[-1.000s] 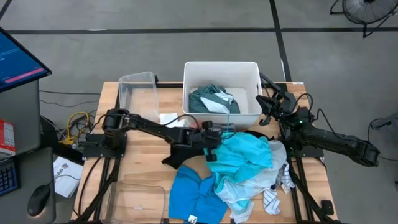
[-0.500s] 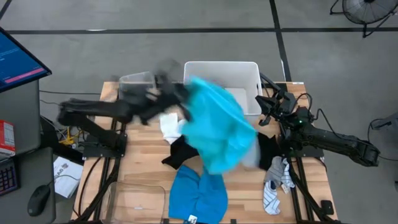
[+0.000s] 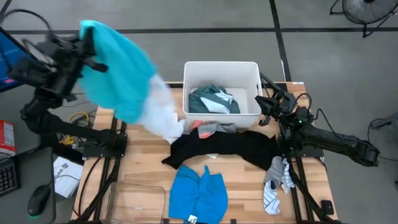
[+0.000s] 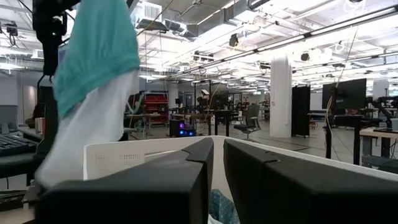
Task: Pick & Place Cloths
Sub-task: Put the blue shorts into the transparent container
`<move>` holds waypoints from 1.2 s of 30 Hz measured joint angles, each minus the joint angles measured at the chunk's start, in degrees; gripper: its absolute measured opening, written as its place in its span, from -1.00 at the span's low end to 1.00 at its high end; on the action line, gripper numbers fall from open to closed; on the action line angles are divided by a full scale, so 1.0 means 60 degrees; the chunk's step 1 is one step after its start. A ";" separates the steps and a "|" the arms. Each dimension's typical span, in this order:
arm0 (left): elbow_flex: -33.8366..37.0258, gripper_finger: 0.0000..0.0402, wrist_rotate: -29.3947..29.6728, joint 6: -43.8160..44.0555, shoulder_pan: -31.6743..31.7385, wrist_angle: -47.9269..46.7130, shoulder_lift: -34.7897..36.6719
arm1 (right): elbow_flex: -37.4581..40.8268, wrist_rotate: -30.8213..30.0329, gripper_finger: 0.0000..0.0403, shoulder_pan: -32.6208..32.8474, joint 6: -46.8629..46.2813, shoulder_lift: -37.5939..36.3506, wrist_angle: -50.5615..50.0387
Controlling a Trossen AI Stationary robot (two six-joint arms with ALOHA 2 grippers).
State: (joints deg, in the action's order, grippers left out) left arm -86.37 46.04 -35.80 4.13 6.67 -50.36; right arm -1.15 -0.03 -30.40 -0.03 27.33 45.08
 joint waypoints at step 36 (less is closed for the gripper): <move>0.0007 -1.00 -0.1762 -0.4396 0.4620 0.1222 -0.1679 | 0.0003 0.0000 -0.81 -0.0002 0.0000 0.0000 -0.0015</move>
State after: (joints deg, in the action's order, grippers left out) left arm -86.32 35.47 -62.18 31.86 14.00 -60.44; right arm -1.13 -0.03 -30.41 -0.03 27.33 44.99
